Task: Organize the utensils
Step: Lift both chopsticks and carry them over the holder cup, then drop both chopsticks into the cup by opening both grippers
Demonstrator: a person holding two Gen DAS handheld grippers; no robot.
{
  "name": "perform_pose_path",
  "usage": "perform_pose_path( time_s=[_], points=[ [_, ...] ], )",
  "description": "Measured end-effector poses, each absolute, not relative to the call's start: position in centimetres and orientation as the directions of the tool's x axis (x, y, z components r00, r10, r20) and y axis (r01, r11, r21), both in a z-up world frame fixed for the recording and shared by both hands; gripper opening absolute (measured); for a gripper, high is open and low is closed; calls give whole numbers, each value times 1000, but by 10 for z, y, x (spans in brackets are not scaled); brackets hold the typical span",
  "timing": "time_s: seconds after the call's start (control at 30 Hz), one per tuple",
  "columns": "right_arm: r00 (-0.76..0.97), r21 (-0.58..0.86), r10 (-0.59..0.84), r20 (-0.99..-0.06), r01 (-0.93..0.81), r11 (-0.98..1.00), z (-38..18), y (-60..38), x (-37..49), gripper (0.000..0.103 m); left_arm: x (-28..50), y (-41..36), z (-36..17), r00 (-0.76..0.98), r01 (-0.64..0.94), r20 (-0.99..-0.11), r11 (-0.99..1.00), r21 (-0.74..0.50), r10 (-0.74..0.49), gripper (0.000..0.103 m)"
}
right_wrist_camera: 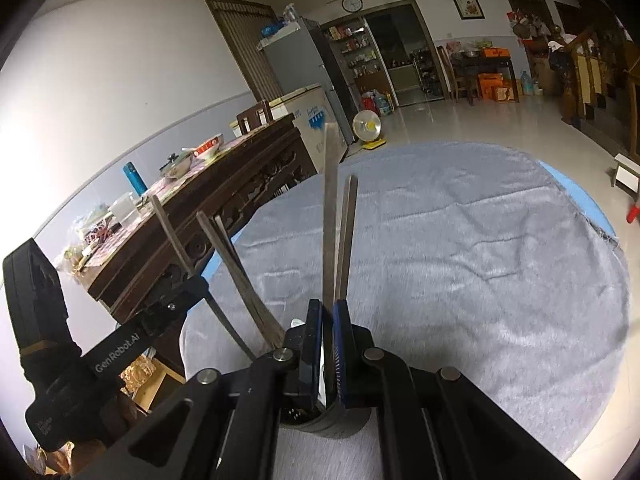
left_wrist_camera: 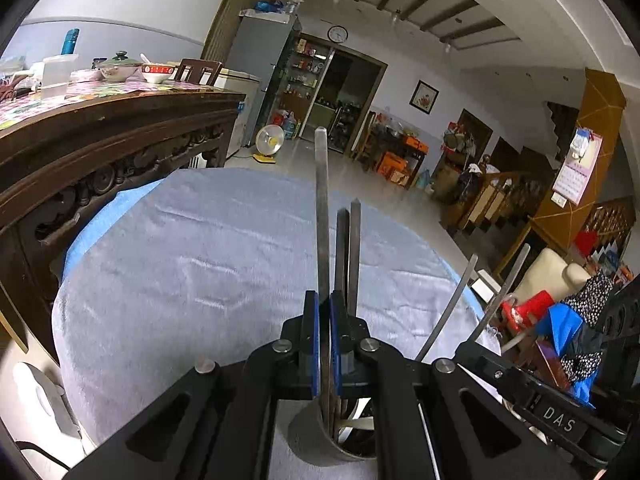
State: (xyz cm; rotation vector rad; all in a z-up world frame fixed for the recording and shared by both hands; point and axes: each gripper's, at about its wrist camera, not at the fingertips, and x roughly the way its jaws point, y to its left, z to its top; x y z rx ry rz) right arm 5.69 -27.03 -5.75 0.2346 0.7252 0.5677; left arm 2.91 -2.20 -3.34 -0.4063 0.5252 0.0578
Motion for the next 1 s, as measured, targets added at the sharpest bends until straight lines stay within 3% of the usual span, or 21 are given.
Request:
perform_pose_path(
  time_s=[0.37,0.47,0.5,0.53,0.67,0.77,0.87,1.0],
  points=[
    [582,403,555,-594,-382,832,-71,-273,57,8,28,-27,-40,840,-145,-537,925,-350,-71,7],
    [590,414,560,-582,-378,828,-67,-279,57,10,25,-25,-35,845,-149,-530,924,-352,-66,34],
    [595,417,559,-578,-373,829,-65,-282,56,13,22,-24,-32,849,-151,-525,923,-353,-62,45],
    [601,418,556,-574,-369,830,-64,-284,55,22,20,-22,-29,854,-154,-517,921,-357,-58,51],
    [639,438,547,-541,-342,832,-52,-301,50,57,14,-17,-20,857,-166,-513,917,-362,-48,55],
    [650,430,538,-537,-338,837,-44,-310,45,61,14,-11,-18,841,-189,-540,915,-355,-36,66],
    [641,406,534,-551,-353,843,-40,-315,38,72,16,-6,-19,811,-225,-585,921,-318,-4,70],
    [610,356,522,-596,-382,853,-45,-313,28,78,20,-4,-25,762,-255,-648,925,-281,13,73]
  ],
)
